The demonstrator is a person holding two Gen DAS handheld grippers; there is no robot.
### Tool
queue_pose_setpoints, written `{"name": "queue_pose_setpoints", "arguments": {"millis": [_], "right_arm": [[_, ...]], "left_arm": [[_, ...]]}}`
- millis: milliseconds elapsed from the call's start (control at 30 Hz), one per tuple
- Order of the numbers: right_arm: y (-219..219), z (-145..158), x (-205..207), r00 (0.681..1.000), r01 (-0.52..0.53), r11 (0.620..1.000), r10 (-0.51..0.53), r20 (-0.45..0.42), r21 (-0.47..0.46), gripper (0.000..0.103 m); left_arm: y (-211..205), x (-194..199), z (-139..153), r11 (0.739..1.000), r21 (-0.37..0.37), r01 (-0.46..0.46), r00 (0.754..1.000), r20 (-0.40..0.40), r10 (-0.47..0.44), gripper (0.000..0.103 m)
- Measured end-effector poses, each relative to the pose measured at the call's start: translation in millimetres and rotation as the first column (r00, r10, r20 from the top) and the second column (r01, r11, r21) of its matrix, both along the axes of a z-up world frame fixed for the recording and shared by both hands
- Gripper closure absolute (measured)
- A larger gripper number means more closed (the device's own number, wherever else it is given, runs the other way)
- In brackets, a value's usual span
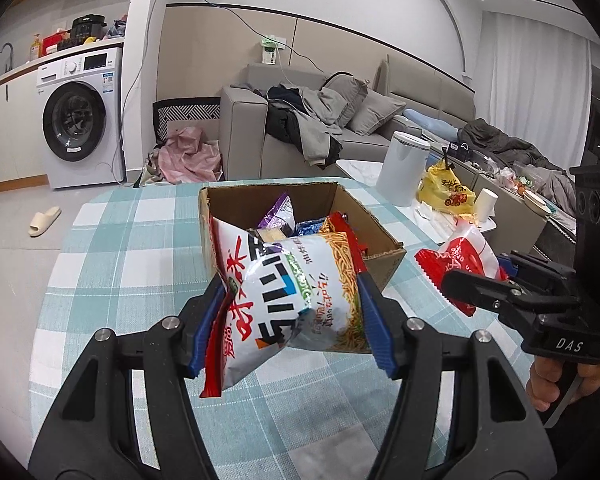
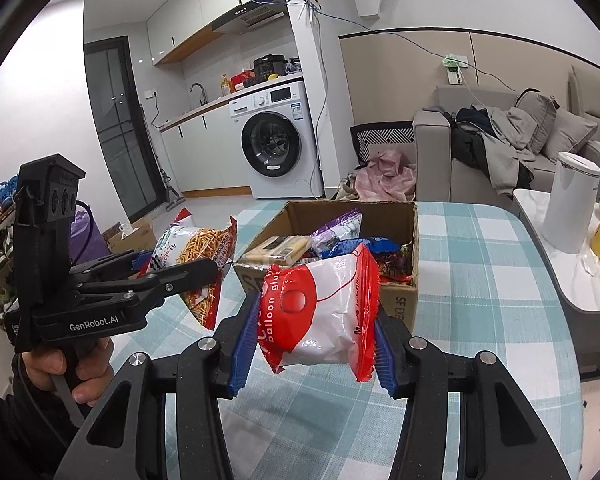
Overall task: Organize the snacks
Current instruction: 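Lift both held bags and carry them over the cardboard box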
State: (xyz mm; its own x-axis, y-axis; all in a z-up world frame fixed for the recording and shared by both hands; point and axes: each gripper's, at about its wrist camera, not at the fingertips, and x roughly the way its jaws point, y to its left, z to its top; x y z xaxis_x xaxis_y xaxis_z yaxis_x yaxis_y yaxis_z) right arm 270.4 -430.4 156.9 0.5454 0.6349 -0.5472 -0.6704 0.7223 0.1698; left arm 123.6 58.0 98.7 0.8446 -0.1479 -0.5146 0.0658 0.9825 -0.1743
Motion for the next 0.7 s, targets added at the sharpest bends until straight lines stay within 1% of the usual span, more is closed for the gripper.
{"name": "queue_pose_setpoints", "arguments": {"millis": [167, 467, 700], "right_arm": [[-1.4, 3.6, 10.5, 1.000, 0.021, 1.000, -0.021, 0.004, 0.002, 0.052], [-5.9, 6.8, 32.4, 0.998, 0.058, 0.998, -0.058, -0.005, 0.017, 0.052], [-7.6, 10.9, 53.0, 0.996, 0.086, 0.996, -0.085, -0.010, 0.037, 0.052]], "left_arm": [[-1.6, 11.3, 0.5, 1.000, 0.008, 0.005, 1.000, 0.003, -0.005, 0.043], [-0.5, 39.4, -3.7, 1.000, 0.019, -0.019, 1.000, -0.011, 0.019, 0.043], [9.6, 63.4, -4.7, 0.999, 0.016, -0.040, 0.999, -0.011, 0.040, 0.043]]}}
